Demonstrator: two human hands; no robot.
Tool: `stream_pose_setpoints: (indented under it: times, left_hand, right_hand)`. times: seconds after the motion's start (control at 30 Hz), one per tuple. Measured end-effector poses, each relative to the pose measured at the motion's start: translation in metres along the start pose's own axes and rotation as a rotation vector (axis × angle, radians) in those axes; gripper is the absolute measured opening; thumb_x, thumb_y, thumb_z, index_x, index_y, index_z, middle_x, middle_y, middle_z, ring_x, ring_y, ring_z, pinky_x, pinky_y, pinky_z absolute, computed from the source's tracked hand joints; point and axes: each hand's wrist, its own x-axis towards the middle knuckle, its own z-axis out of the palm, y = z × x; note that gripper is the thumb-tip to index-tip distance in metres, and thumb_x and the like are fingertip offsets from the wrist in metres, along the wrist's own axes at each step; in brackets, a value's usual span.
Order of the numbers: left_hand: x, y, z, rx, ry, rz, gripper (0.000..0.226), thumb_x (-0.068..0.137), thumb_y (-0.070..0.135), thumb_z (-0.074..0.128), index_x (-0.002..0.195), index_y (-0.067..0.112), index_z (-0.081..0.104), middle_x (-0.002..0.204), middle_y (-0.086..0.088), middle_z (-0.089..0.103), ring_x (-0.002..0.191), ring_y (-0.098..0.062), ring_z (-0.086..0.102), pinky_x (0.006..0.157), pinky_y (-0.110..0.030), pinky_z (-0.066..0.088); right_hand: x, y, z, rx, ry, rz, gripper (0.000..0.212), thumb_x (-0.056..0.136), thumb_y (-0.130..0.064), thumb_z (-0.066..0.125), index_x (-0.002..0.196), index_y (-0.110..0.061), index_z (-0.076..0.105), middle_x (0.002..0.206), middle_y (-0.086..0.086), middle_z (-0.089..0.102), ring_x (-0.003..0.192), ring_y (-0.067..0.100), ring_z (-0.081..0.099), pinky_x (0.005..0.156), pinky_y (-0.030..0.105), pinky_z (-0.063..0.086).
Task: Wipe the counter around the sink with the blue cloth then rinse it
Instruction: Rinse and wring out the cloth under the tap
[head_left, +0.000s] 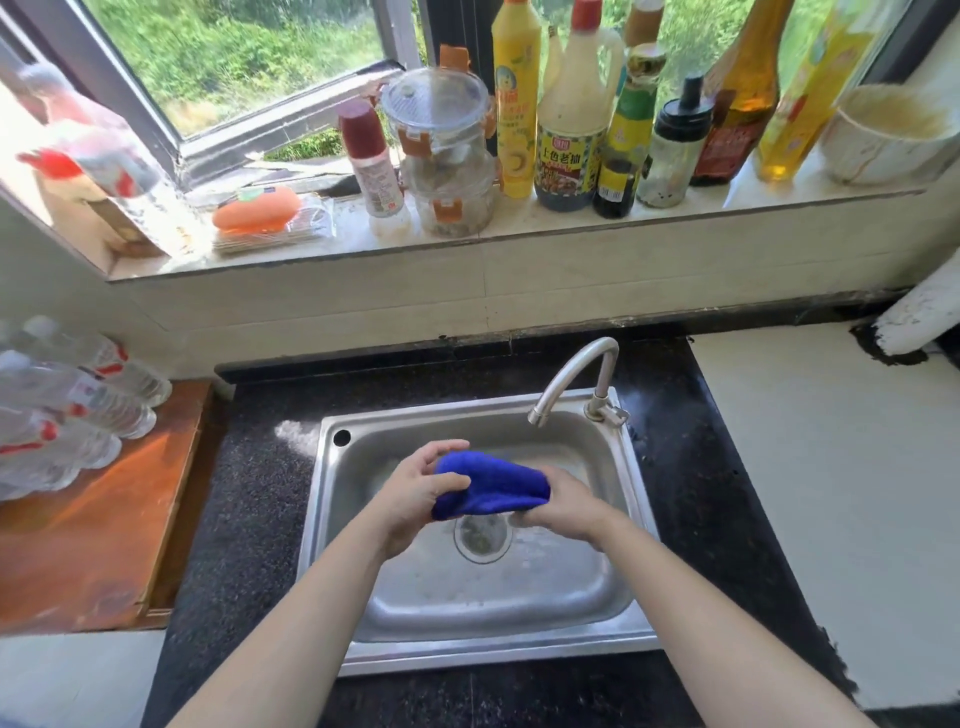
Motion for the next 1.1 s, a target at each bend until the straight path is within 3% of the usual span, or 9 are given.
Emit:
stream_pose_setpoints:
  times: [0.1, 0.2, 0.33, 0.5, 0.6, 0.73, 0.87, 1.03, 1.1]
  left_hand:
    - [-0.006, -0.004, -0.002, -0.014, -0.022, -0.006, 0.044, 0.072, 0.015, 0.077, 0.115, 0.016, 0.065, 0.098, -0.005, 0.071, 0.082, -0.02, 0.066, 0.07, -0.031, 0.054]
    - [-0.01, 0.0, 0.0, -0.035, -0.003, -0.024, 0.022, 0.08, 0.024, 0.078, 0.095, 0.016, 0.063, 0.081, 0.001, 0.066, 0.064, -0.012, 0.059, 0.051, -0.022, 0.043]
    - [-0.011, -0.002, -0.006, 0.071, -0.105, -0.076, 0.031, 0.064, 0.025, 0.083, 0.071, 0.02, 0.052, 0.088, -0.008, 0.064, 0.059, -0.018, 0.05, 0.046, -0.025, 0.029]
    - [-0.013, -0.003, -0.004, 0.317, -0.22, -0.09, 0.043, 0.065, 0.015, 0.082, 0.074, 0.02, 0.039, 0.073, -0.005, 0.049, 0.054, -0.015, 0.043, 0.046, -0.025, 0.03]
    - [-0.011, -0.008, 0.002, 0.535, -0.168, -0.009, 0.052, 0.071, 0.007, 0.077, 0.077, 0.022, 0.028, 0.067, 0.0, 0.04, 0.055, -0.017, 0.037, 0.045, -0.026, 0.028]
    - [-0.006, -0.018, 0.013, 0.664, -0.01, 0.118, 0.047, 0.075, 0.004, 0.071, 0.076, 0.021, 0.028, 0.07, -0.005, 0.042, 0.061, -0.02, 0.043, 0.045, -0.027, 0.029]
    - [-0.008, -0.027, 0.009, 0.464, 0.041, 0.1, 0.047, 0.082, -0.002, 0.07, 0.077, 0.019, 0.027, 0.072, -0.01, 0.041, 0.059, -0.023, 0.051, 0.038, -0.021, 0.03]
    - [-0.012, -0.031, 0.0, 0.16, 0.043, 0.053, 0.037, 0.089, 0.002, 0.068, 0.09, 0.017, 0.034, 0.075, -0.011, 0.049, 0.05, -0.018, 0.04, 0.043, -0.024, 0.028]
    - [-0.014, -0.028, -0.001, 0.004, 0.048, 0.036, 0.032, 0.089, 0.002, 0.069, 0.106, 0.014, 0.044, 0.082, -0.013, 0.057, 0.049, -0.017, 0.041, 0.043, -0.024, 0.029]
  right_hand:
    - [-0.015, -0.01, -0.008, 0.468, -0.202, 0.158, 0.038, 0.076, -0.005, 0.063, 0.113, -0.014, 0.067, 0.095, 0.01, 0.061, 0.089, 0.021, 0.056, 0.085, 0.039, 0.057]
    - [-0.022, -0.016, -0.013, 0.743, -0.125, 0.191, 0.03, 0.089, -0.002, 0.049, 0.115, -0.005, 0.064, 0.102, 0.015, 0.065, 0.089, 0.025, 0.062, 0.078, 0.037, 0.06]
    - [-0.026, -0.024, -0.013, 0.547, 0.094, 0.147, 0.021, 0.095, -0.005, 0.054, 0.113, -0.013, 0.062, 0.093, 0.004, 0.062, 0.078, 0.014, 0.057, 0.064, 0.024, 0.051]
    - [-0.029, -0.027, -0.003, 0.368, 0.222, 0.079, 0.023, 0.101, -0.021, 0.053, 0.124, -0.025, 0.058, 0.095, -0.005, 0.061, 0.076, 0.01, 0.052, 0.065, 0.022, 0.046]
    - [-0.03, -0.026, 0.01, 0.229, 0.306, 0.106, 0.019, 0.105, -0.034, 0.048, 0.115, -0.02, 0.057, 0.086, -0.006, 0.057, 0.069, 0.008, 0.049, 0.063, 0.023, 0.04]
    - [-0.029, -0.025, 0.028, 0.301, 0.439, 0.186, 0.024, 0.105, -0.039, 0.047, 0.102, -0.018, 0.058, 0.081, 0.0, 0.061, 0.071, 0.013, 0.054, 0.053, 0.023, 0.035]
    - [-0.028, -0.033, 0.038, 0.41, 0.47, 0.234, 0.024, 0.102, -0.039, 0.051, 0.098, -0.017, 0.062, 0.068, -0.001, 0.053, 0.059, 0.013, 0.045, 0.04, 0.019, 0.029]
    - [-0.026, -0.035, 0.04, 0.631, 0.464, 0.184, 0.025, 0.097, -0.042, 0.062, 0.094, -0.017, 0.062, 0.057, -0.009, 0.049, 0.047, 0.008, 0.037, 0.047, 0.021, 0.031]
    - [-0.026, -0.037, 0.046, 0.746, 0.434, 0.146, 0.031, 0.096, -0.045, 0.063, 0.104, -0.015, 0.063, 0.07, -0.004, 0.062, 0.055, 0.009, 0.052, 0.057, 0.021, 0.041]
